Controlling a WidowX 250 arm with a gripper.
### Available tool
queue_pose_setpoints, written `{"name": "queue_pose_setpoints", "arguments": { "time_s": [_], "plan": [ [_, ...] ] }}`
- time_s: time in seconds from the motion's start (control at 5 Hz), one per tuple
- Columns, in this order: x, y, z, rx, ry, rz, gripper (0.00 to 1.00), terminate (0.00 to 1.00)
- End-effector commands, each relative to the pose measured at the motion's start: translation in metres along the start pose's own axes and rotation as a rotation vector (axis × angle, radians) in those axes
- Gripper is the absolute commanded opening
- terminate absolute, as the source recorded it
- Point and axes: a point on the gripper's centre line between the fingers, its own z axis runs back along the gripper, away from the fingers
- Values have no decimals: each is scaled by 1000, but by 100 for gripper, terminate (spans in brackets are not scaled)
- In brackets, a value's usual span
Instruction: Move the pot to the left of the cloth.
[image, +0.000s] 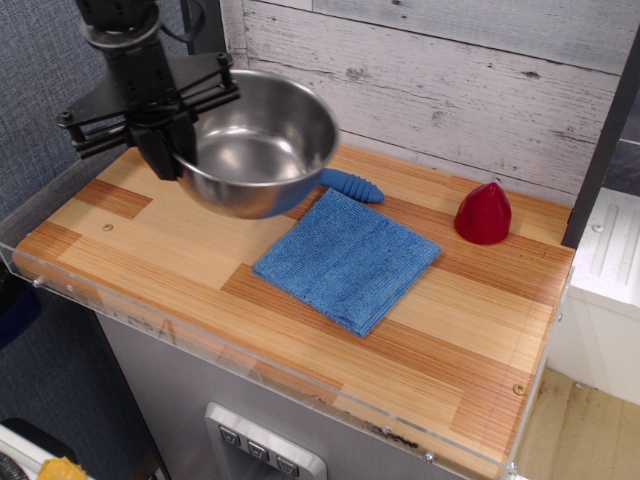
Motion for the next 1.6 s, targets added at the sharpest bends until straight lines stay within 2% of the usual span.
{"name": "queue_pose_setpoints", "arguments": {
  "time_s": [0.0,0.2,0.6,0.8,1.0,1.4],
  "plan": [
    [11,48,0,23,-66,195,0,0],
    [7,63,-12,43,-67,254,0,0],
    [26,72,-33,50,-62,296,0,0],
    [35,74,-43,24,-68,320,0,0],
    [38,76,-49,37,-54,319,0,0],
    [18,80,-63,37,6,335,0,0]
  ]
}}
